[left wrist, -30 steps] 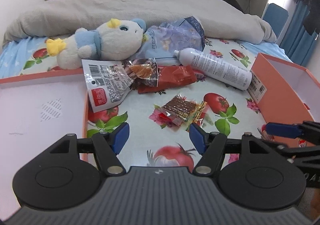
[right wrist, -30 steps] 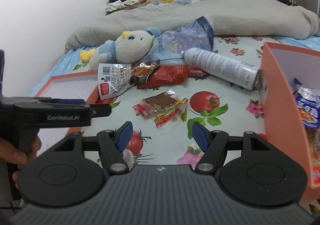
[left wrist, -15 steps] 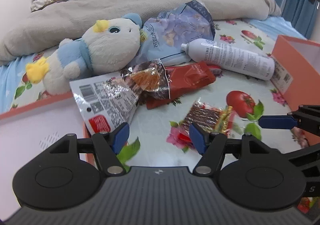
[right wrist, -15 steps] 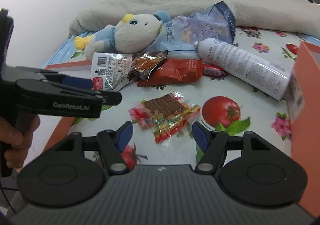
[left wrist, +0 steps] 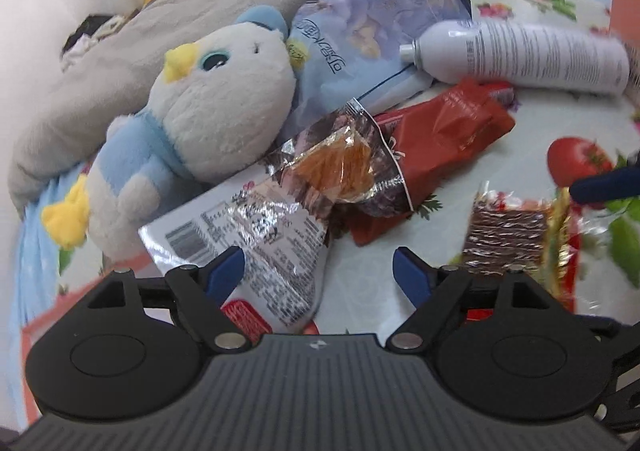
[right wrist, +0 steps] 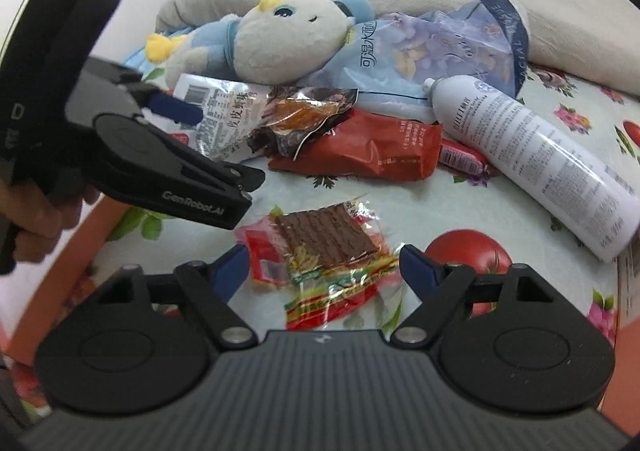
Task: Organize snacks
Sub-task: 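Grasp a brown snack packet with the left tool while the right tool grasps a chocolate-strip packet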
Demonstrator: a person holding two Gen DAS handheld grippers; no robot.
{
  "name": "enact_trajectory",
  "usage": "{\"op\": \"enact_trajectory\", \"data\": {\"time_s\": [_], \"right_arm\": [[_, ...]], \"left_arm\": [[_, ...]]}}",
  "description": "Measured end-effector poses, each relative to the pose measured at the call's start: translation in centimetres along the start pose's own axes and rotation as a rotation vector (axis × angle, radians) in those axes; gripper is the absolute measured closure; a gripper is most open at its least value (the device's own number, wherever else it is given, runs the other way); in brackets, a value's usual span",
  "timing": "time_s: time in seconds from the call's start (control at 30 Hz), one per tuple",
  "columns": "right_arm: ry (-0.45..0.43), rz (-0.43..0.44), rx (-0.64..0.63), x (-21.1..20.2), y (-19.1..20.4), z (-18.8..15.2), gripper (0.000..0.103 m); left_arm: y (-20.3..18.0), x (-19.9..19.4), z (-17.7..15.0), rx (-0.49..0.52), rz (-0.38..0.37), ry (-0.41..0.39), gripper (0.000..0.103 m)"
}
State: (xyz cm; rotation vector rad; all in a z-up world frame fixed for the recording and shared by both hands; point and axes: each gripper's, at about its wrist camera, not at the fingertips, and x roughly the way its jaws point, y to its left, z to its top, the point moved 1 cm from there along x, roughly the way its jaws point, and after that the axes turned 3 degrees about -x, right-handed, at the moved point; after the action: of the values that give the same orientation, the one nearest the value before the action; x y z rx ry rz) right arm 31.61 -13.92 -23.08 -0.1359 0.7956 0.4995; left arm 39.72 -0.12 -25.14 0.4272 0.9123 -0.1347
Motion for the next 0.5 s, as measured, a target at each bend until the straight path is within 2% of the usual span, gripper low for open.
{"op": "enact_trajectory", "data": {"time_s": [0.13, 0.33, 0.43, 0.5], "right_arm": [[0.019, 0.007, -0.021, 1.2, -0.3, 0.1, 0.019], [0.019, 0.013, -0.049, 2.2, -0.4, -0.2, 0.018], [0.018, 0.020, -0.070, 2.4, -0.3, -0.3, 0.018], [0.014, 0.040, -0.057, 2.4, -0.7, -0.3, 0.018]], "left_arm": [[-0.7, 1.3, 0.3, 0.082, 0.039, 0.003, 0.017], [0.2, 2.5, 1.0, 0.078, 0.043, -0.006, 0.016], [1.0, 2.9, 1.2, 0.048, 0.001, 0.011, 0.017], [1.6, 3.1, 1.3, 0.016, -0.034, 0.025, 0.022]]}}
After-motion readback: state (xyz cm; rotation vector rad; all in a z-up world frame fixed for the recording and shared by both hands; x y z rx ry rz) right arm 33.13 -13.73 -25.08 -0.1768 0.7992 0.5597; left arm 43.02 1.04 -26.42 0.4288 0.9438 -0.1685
